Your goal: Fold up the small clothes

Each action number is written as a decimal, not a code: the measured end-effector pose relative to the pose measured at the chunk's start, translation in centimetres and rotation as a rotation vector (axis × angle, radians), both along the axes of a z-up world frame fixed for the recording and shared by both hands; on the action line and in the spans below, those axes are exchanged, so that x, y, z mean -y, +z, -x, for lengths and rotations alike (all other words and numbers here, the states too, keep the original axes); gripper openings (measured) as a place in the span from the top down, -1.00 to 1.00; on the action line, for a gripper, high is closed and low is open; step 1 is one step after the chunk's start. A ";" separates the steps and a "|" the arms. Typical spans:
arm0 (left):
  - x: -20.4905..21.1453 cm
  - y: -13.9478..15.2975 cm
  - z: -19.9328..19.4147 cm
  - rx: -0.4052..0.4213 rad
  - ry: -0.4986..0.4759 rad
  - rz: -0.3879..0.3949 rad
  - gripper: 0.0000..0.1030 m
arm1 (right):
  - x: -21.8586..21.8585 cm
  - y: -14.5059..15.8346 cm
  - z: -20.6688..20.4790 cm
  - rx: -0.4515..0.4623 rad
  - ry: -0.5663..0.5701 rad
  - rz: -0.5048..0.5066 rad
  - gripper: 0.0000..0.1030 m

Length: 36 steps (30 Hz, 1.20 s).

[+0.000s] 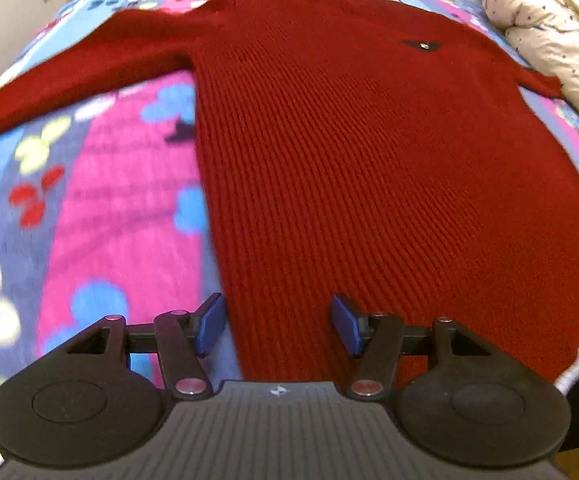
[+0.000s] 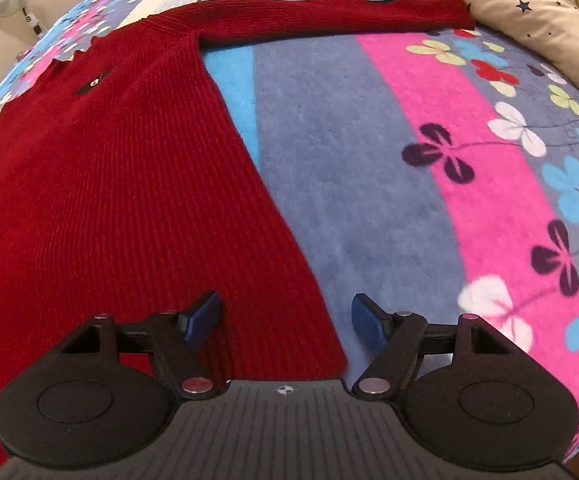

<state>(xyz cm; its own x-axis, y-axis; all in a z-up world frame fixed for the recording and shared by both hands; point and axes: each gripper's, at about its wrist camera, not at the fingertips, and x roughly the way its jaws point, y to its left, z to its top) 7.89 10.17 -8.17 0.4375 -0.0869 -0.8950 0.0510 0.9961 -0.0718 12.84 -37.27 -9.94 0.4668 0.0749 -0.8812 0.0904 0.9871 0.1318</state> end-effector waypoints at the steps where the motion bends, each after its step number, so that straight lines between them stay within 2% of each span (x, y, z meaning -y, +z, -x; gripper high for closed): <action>1: -0.2 -0.2 1.1 -0.005 0.024 0.022 -0.25 | 0.2 -0.1 0.3 0.002 -0.001 -0.006 -0.43; 4: -0.6 -0.3 2.6 -0.019 0.101 0.078 -0.23 | 0.3 0.0 1.2 0.010 -0.005 -0.017 -0.25; 5: -0.7 -0.2 2.9 -0.018 0.117 0.095 -0.12 | 0.4 0.1 1.3 0.014 0.001 -0.021 -0.03; 6: -0.8 -0.1 3.1 -0.017 0.128 0.116 -0.01 | 0.3 0.2 1.4 0.020 0.012 -0.036 0.27; 7: -0.8 -0.1 3.3 -0.014 0.137 0.124 0.05 | 0.3 0.4 1.6 0.023 0.019 -0.050 0.44; 8: -0.9 -0.1 3.4 -0.011 0.137 0.123 0.27 | 0.3 0.4 1.7 0.025 0.026 -0.067 0.60; 9: -0.9 0.0 3.5 -0.007 0.131 0.121 0.51 | 0.2 0.6 1.9 0.029 0.031 -0.077 0.64; 10: -0.9 0.1 3.6 0.001 0.124 0.134 0.58 | 0.1 0.8 2.0 0.035 0.035 -0.078 0.66; 12: -1.2 1.0 4.0 0.027 0.119 0.147 0.64 | 0.4 1.4 2.4 0.052 0.031 -0.108 0.84; 14: -1.8 2.4 4.4 0.076 0.120 0.171 0.67 | 1.5 2.5 3.0 0.096 -0.004 -0.182 0.86; 16: -2.9 4.4 5.9 0.143 0.136 0.227 0.75 | 3.1 4.2 4.3 0.167 -0.059 -0.305 0.86; 17: -3.7 5.3 6.3 0.177 0.145 0.252 0.89 | 3.8 4.8 5.2 0.203 -0.083 -0.368 0.87; 19: -5.2 7.0 7.3 0.238 0.169 0.264 0.89 | 5.2 6.1 7.3 0.283 -0.116 -0.511 0.87; 22: -6.6 7.6 7.7 0.251 0.206 0.297 0.89 | 5.5 7.2 9.3 0.341 -0.107 -0.573 0.88; 24: -6.7 6.7 7.1 0.214 0.219 0.275 0.87 | 5.2 6.8 9.3 0.276 -0.112 -0.511 0.88; 25: -6.4 6.1 6.6 0.181 0.218 0.262 0.84 | 4.5 6.1 8.8 0.210 -0.125 -0.428 0.87; 26: -5.9 5.3 6.0 0.135 0.212 0.227 0.75 | 3.7 5.2 8.1 0.145 -0.138 -0.328 0.84; 27: -5.5 4.7 5.5 0.102 0.206 0.174 0.74 | 2.8 4.3 7.3 0.084 -0.149 -0.220 0.83; 29: -4.2 4.2 4.7 0.115 0.207 0.063 0.64 | 1.5 3.0 6.1 0.022 -0.169 -0.042 0.76; 30: -3.7 4.4 4.7 0.140 0.185 0.053 0.51 | 1.2 3.0 5.9 0.038 -0.177 -0.005 0.76; 32: -2.3 4.9 5.0 0.178 0.106 0.082 0.39 | 0.5 4.2 5.7 0.141 -0.139 -0.013 0.76; 34: -0.8 4.5 4.7 0.169 0.035 0.098 0.39 | -0.9 5.2 5.8 0.220 -0.049 -0.038 0.65; 35: -0.2 3.8 4.3 0.134 0.017 0.100 0.36 | -1.7 5.2 5.7 0.224 -0.001 -0.050 0.36; 36: 0.3 2.6 3.6 0.067 0.012 0.091 0.32 | -2.5 4.7 5.3 0.191 0.051 -0.071 -0.01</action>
<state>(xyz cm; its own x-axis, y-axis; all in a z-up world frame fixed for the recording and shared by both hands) 4.29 9.90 -5.54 0.4975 -0.1607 -0.8524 0.0466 0.9862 -0.1588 7.51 -34.74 -5.25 0.6189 0.1616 -0.7687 0.0069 0.9775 0.2110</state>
